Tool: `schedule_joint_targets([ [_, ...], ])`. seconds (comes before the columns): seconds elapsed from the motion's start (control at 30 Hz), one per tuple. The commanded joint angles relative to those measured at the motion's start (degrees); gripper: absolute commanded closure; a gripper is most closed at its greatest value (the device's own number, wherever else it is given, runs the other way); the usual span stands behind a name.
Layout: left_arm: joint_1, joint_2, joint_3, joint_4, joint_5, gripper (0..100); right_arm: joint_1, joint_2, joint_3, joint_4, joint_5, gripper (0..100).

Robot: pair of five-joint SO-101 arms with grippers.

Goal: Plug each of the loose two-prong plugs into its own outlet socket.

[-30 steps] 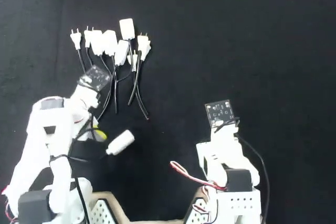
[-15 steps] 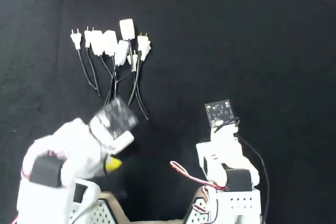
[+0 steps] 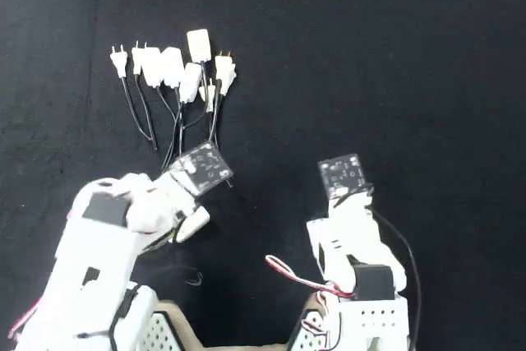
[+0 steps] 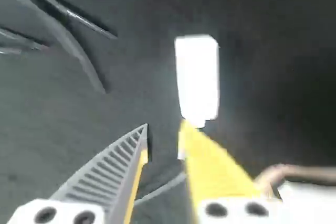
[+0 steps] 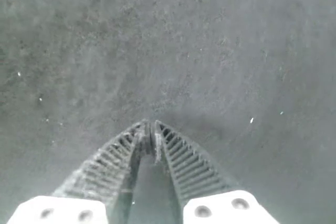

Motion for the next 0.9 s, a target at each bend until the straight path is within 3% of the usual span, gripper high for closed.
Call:
schedule_joint_targets([
  [0.0,1.54,3.16,-2.95,-2.46,-0.97,78,-0.26,-4.00,-0.22,-1.32,6.86,98.6],
  [0.1,2.07,3.16,-2.33,-3.78,-0.88,71,-0.26,-4.00,-0.22,-1.32,12.04,98.6],
  [0.3,1.98,3.34,-3.65,-1.49,0.26,70,-0.26,-4.00,-0.22,0.09,16.00,98.6],
  [0.5,1.54,5.19,0.75,-11.43,0.26,70,-0.26,-4.00,-0.22,0.18,16.00,98.6],
  [0.63,-2.15,16.09,0.22,-19.43,0.00,70,-0.26,-4.00,-0.22,0.09,16.00,98.6],
  [0.87,-2.51,37.45,-10.86,-18.29,0.18,78,-0.26,-4.00,-0.22,0.00,16.00,98.6],
])
